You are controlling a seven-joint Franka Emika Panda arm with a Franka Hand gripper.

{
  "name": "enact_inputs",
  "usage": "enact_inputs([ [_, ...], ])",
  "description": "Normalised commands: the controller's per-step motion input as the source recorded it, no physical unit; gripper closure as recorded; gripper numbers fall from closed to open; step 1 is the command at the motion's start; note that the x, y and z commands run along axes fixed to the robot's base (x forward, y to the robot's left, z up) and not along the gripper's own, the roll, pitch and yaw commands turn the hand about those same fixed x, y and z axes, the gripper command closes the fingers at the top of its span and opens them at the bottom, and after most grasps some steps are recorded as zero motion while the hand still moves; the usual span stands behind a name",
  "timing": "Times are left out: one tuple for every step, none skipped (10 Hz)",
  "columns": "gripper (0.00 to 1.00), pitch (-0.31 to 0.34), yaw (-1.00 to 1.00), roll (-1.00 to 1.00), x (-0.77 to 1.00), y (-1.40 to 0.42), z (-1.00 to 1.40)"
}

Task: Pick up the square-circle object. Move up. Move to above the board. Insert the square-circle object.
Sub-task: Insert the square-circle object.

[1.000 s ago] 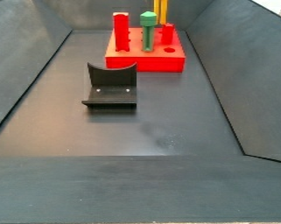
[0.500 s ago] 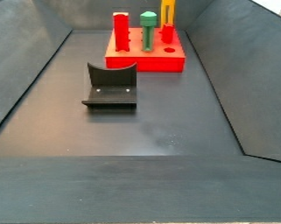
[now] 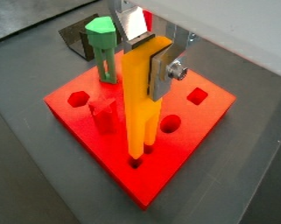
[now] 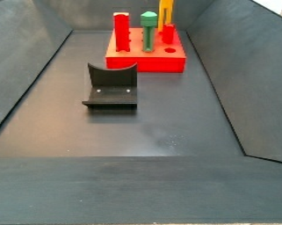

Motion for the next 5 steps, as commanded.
enact_inputs([
  [1.0, -0.01, 0.0, 0.0, 0.0, 0.0, -0.18],
  [1.0, 0.0, 0.0, 0.01, 0.0, -0.01, -0.2],
  [1.0, -0.009, 0.0, 0.01, 0.0, -0.07, -0.2],
  [1.0, -0.019, -0.03, 0.02, 0.0, -0.14, -0.19],
  [1.0, -0.036, -0.11, 0.01, -0.01, -0.21, -0.15],
])
